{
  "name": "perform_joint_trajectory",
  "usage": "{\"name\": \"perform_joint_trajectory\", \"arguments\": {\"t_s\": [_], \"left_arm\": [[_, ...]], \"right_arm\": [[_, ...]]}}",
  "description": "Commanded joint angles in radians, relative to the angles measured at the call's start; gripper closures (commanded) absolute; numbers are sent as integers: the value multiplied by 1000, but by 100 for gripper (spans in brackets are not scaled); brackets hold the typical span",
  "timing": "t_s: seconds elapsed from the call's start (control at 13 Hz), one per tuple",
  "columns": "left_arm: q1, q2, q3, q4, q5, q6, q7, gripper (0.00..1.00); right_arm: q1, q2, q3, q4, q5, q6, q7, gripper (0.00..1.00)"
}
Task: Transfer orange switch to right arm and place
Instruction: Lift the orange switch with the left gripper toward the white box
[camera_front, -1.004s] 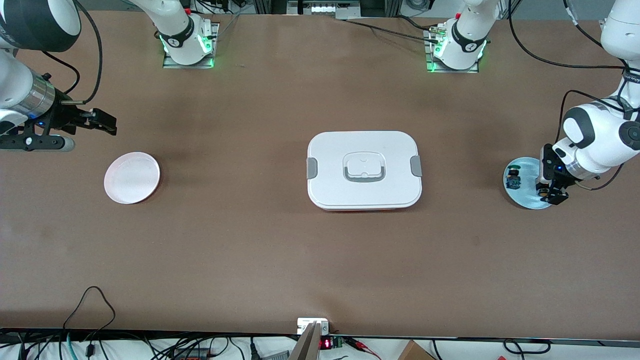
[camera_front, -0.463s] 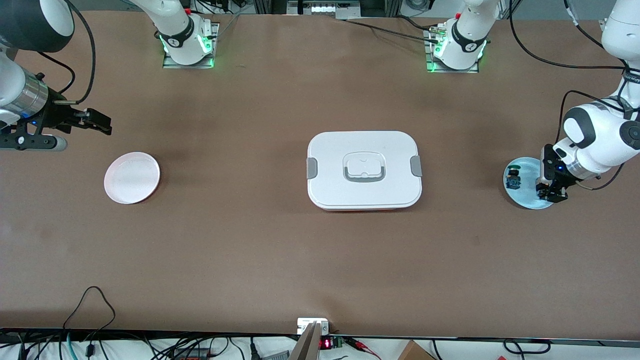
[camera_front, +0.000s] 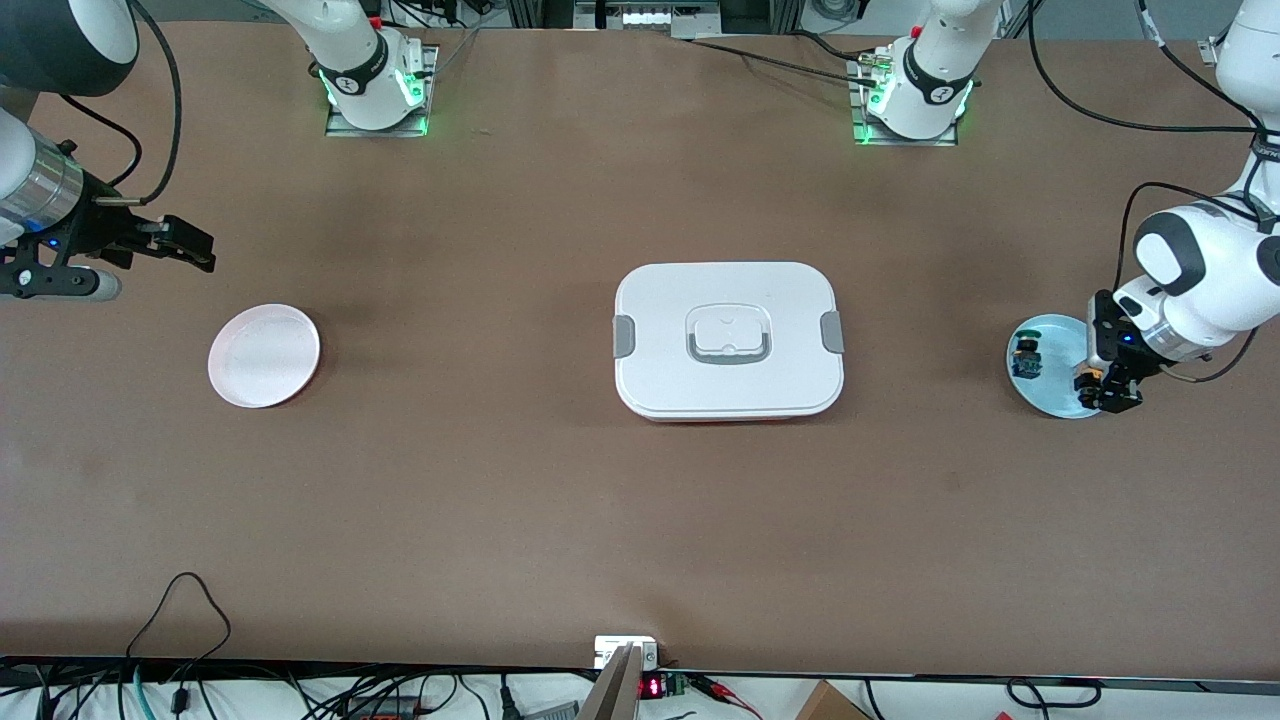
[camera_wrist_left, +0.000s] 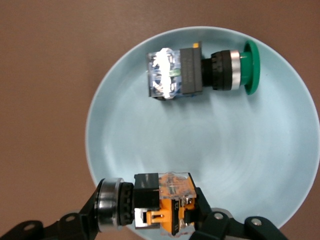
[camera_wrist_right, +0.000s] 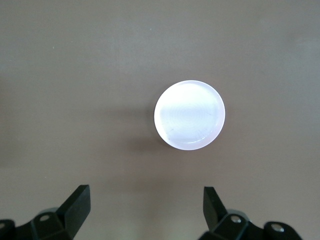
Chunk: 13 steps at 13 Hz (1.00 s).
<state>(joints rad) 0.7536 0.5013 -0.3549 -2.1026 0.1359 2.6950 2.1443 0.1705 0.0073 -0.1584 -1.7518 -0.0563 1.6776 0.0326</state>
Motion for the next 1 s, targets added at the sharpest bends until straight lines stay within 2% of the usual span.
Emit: {"name": "perform_joint_trajectory", "arguments": {"t_s": [0.0, 0.31, 0.46, 0.69, 0.77, 0.93], "left_arm": [[24, -40, -41, 79, -16, -174, 22, 100], [29, -40, -110, 263, -22, -505, -125, 100], [27, -40, -171, 343, -99, -663, -168, 100], [12, -38, -257, 464, -298, -926, -249, 100], [-2, -30, -278, 499, -347, -999, -303, 100], [-37, -21, -294, 527, -528, -1084, -372, 100]], "right_arm": [[-9, 6, 2, 17, 3, -24, -7, 0], [-9, 6, 2, 15, 4, -18, -10, 0], [-11, 6, 0, 15, 4, -21, -43, 0], [-20, 10, 0, 15, 10, -21, -85, 0], [-20, 11, 0, 15, 48, -21, -85, 0], [-31, 22, -4, 15, 128, -25, -89, 0]]}}
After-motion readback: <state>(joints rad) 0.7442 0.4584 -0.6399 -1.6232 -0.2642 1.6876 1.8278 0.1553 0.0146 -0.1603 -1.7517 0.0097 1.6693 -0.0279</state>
